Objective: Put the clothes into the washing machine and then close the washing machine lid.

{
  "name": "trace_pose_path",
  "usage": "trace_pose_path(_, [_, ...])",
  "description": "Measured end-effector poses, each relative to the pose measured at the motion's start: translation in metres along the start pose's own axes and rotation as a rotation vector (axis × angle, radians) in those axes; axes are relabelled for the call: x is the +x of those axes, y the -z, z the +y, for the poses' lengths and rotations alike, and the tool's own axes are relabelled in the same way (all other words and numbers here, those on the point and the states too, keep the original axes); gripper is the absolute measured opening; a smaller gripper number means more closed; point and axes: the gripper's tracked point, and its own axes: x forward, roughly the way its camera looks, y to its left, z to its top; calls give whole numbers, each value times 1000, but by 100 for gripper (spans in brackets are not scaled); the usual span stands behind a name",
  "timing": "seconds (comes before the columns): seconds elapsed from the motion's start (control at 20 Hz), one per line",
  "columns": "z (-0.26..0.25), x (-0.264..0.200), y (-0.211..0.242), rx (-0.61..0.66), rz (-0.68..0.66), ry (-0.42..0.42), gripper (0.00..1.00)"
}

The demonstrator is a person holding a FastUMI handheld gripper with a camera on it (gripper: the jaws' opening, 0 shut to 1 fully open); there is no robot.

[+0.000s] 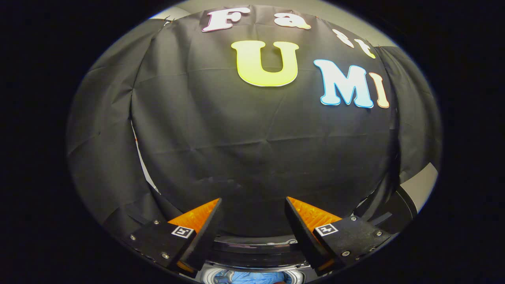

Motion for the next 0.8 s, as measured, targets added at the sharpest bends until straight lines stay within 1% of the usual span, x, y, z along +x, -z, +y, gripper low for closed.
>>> trace_pose_path(0.2, [-2,-10,1,15,-26,15,97])
trace_pose_path(0.35, [-2,-17,1,19,-59,6,96])
trace_pose_path(0.5, [0,-27,5,19,-55,-2,97])
trace_pose_path(0.8, [2,-47,12,14,-89,-6,97])
